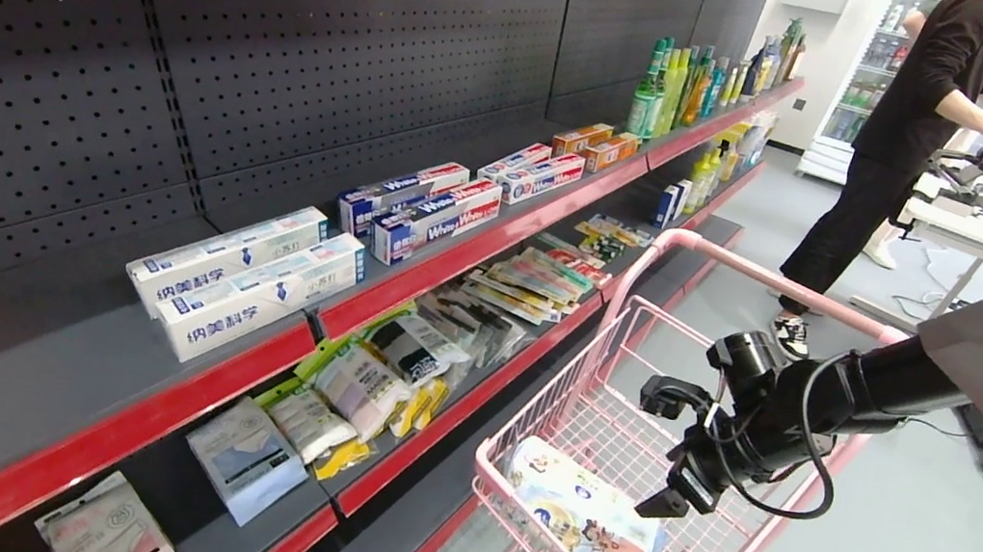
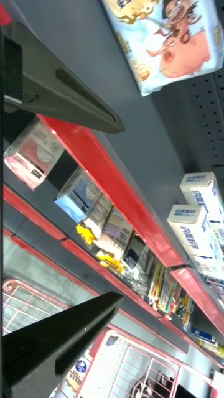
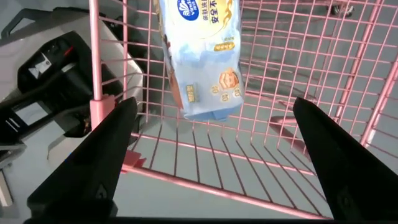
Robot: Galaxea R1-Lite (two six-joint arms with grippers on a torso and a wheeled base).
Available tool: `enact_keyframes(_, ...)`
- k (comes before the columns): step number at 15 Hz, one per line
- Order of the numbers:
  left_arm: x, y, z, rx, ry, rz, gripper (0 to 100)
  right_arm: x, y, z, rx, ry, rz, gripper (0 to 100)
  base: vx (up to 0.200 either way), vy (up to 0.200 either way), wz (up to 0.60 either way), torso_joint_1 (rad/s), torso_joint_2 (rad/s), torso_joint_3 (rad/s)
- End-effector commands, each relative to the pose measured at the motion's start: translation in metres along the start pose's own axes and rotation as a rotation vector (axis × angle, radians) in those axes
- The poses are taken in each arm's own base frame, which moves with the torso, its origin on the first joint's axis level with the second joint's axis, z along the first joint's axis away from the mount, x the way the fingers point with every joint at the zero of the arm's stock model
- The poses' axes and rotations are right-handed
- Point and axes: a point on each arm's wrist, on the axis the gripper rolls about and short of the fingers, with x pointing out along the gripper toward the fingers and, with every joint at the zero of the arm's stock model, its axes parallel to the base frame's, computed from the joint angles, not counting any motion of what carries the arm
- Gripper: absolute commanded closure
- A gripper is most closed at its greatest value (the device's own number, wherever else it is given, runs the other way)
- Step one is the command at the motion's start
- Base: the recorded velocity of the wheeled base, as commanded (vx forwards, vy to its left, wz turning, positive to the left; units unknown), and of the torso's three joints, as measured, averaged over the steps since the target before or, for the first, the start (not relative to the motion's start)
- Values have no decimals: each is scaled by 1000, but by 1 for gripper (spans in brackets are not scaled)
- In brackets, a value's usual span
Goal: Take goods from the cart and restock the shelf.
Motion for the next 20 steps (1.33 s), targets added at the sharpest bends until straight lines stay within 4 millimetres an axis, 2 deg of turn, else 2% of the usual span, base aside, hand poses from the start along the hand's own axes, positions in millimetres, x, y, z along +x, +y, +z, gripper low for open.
enact_keyframes(1, 0, 0, 0, 1, 0, 0, 0, 1, -1, 2, -22, -4, -2, 0, 0, 0, 0, -159, 344, 193)
enact_keyframes(12, 0, 0, 0, -1, 0, 0, 0, 3, -7, 11, -53, -28, -20, 0, 0, 0, 0, -164, 362, 198)
enact_keyframes(18, 0, 0, 0, -1, 0, 0, 0, 6, 2, 16, -75, -67, 45, 0, 0, 0, 0, -20, 52, 28)
enact_keyframes(20, 0, 0, 0, -1, 0, 0, 0, 27, 7, 16, -75, -42, 81, 0, 0, 0, 0, 0, 0, 0)
